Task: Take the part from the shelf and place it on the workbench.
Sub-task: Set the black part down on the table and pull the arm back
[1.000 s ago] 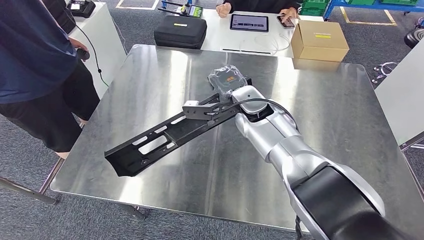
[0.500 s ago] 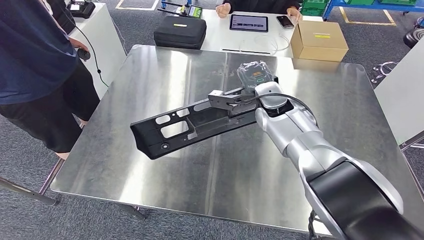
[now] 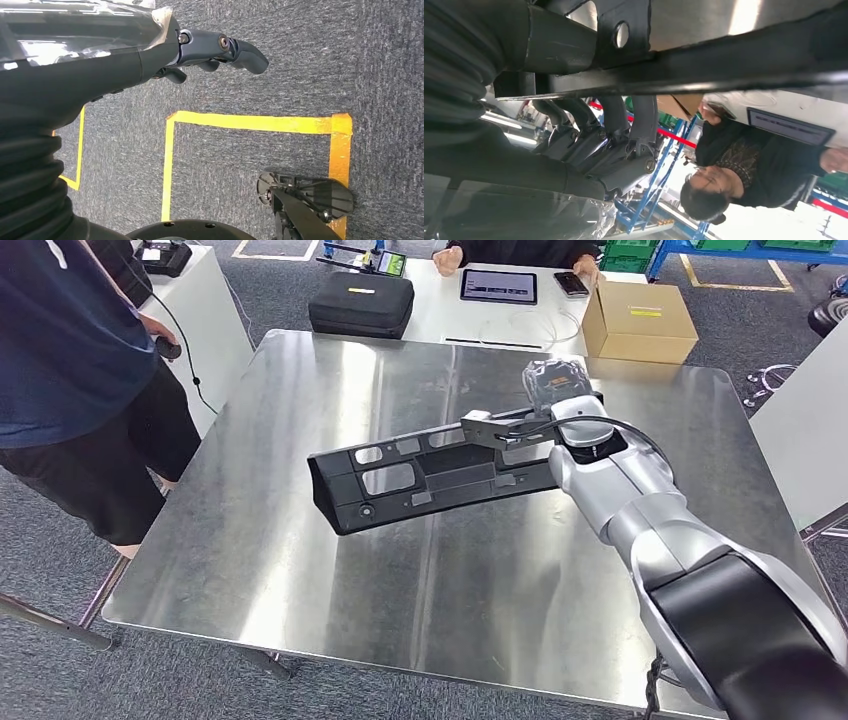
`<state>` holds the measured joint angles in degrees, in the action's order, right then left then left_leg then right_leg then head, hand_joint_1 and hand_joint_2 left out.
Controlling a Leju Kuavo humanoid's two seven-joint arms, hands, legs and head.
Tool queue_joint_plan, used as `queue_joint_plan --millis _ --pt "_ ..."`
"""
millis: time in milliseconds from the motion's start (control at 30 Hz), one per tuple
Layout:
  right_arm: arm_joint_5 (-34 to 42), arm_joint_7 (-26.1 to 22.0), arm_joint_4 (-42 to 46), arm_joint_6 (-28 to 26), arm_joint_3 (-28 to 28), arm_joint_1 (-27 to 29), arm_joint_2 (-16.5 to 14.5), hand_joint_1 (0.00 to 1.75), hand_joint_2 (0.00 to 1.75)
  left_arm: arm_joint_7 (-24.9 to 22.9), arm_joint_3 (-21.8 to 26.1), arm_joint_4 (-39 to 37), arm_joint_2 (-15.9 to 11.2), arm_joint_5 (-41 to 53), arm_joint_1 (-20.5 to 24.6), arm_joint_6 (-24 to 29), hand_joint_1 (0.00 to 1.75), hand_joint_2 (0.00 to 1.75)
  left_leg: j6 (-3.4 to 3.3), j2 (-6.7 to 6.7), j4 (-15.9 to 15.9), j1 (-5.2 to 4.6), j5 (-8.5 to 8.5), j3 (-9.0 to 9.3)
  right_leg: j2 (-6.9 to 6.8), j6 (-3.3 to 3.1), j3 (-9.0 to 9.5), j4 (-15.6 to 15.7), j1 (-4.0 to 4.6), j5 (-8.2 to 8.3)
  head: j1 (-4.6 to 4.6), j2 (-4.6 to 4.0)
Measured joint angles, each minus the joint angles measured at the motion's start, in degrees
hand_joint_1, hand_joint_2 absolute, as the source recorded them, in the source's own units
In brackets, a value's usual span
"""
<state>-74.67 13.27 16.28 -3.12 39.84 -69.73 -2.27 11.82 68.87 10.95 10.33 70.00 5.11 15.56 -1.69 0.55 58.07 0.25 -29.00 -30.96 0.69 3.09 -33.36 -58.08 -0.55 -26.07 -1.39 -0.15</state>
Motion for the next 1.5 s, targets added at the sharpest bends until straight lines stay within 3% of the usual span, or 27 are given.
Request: queue_joint_plan --millis 400,533,667,800,1233,1500 --pt "-0.12 0.08 -0.11 0.51 -0.37 -0.99 2.28 1.75 1.75 0.98 -0.38 0.0 -0.38 0.25 0.0 -1.8 0.0 1.75 0.0 0.01 0.0 0.0 0.0 0.01 0.0 0.0 0.02 0.0 0.0 0.0 0.0 0.0" --pt "-0.23 0.08 -0.11 0.54 -0.54 -1.31 2.92 0.0 0.0 1.14 -0.76 0.0 -0.61 0.62 0.0 -1.41 0.0 1.75 0.0 -0.02 0.0 -0.01 0.0 0.01 0.01 0.0 0.03 0.0 0.0 0.0 0.01 0.0" --pt "-0.67 -0.16 -0.16 1.07 -0.54 -1.79 3.17 0.0 0.0 0.15 -0.83 0.01 -0.8 0.9 0.0 -0.56 0.0 1.75 -0.01 -0.03 0.0 -0.01 0.0 0.03 0.02 0.0 0.02 0.0 0.0 0.0 0.01 0.0" --pt "-1.65 -1.76 -0.25 2.41 -0.52 -2.48 3.2 0.0 0.0 -0.26 -0.83 0.0 -0.96 0.92 0.0 0.31 0.0 0.0 0.0 -0.03 0.0 -0.01 0.0 0.02 0.02 0.0 0.04 0.0 0.0 0.0 0.01 0.0" --pt "-7.24 -11.75 -0.28 7.04 2.26 -5.97 0.49 0.0 0.0 -2.04 -0.81 0.0 -1.13 0.72 0.01 1.41 0.0 0.0 0.0 -0.05 0.0 0.0 0.0 0.05 0.03 0.0 0.07 0.0 0.0 0.0 0.01 0.0" --pt "-8.77 -13.4 -0.28 7.48 4.82 -6.55 -1.13 0.0 0.0 -2.2 -0.8 0.0 -1.13 0.65 0.01 1.49 0.0 0.0 0.0 -0.01 0.0 -0.01 0.0 0.06 0.02 0.0 0.11 0.0 0.0 0.0 -0.01 0.0"
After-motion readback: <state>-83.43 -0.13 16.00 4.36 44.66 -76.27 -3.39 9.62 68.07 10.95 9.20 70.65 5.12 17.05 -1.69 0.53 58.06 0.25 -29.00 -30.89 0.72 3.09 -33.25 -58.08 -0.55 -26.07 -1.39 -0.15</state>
